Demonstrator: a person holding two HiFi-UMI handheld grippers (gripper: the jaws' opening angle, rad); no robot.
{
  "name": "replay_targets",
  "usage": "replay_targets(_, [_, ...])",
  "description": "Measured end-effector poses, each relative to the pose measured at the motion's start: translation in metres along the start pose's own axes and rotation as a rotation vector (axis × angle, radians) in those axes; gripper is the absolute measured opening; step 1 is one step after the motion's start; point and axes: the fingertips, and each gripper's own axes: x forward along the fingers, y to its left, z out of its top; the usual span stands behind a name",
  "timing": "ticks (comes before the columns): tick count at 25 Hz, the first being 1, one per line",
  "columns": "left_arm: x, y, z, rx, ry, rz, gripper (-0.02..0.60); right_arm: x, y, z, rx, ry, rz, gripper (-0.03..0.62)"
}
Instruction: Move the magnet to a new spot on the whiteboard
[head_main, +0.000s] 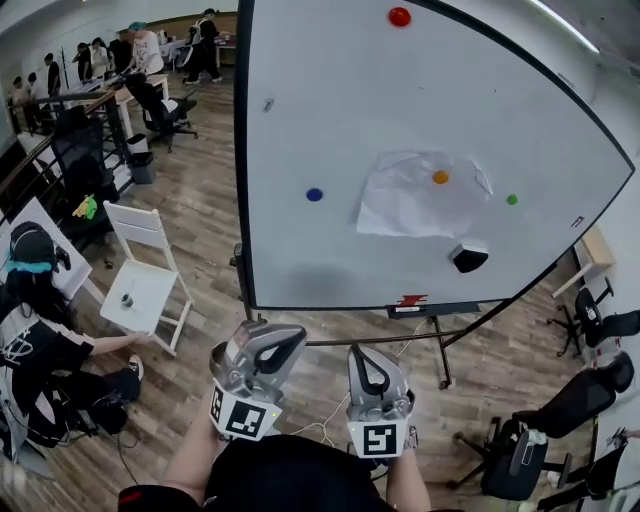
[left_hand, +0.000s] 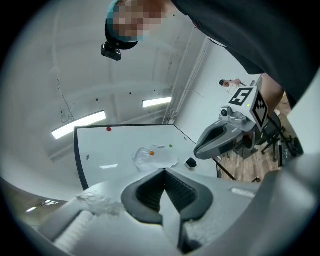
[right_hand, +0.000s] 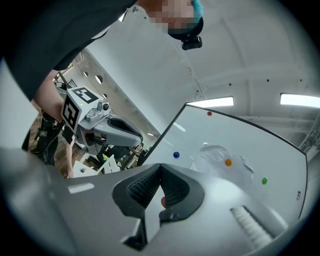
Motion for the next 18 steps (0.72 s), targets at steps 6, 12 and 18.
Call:
replay_targets(6, [0.009, 0.026, -0.018, 0.003, -0.055, -0.056, 0.002, 0.035, -0.001, 0.002, -0.041, 0.015, -0.059, 0.003])
replay_targets(12, [0.01, 0.043, -0.047, -0.011, -0.068, -0.078, 0.002, 0.064, 0.0, -0.007, -0.055, 0.038, -0.107, 0.003])
replay_targets(18, [0.016, 0.057, -0.067, -0.028, -0.072, -0.085, 0.002, 0.09, 0.004, -0.009, -0.072, 0.046, -0.102, 0.003])
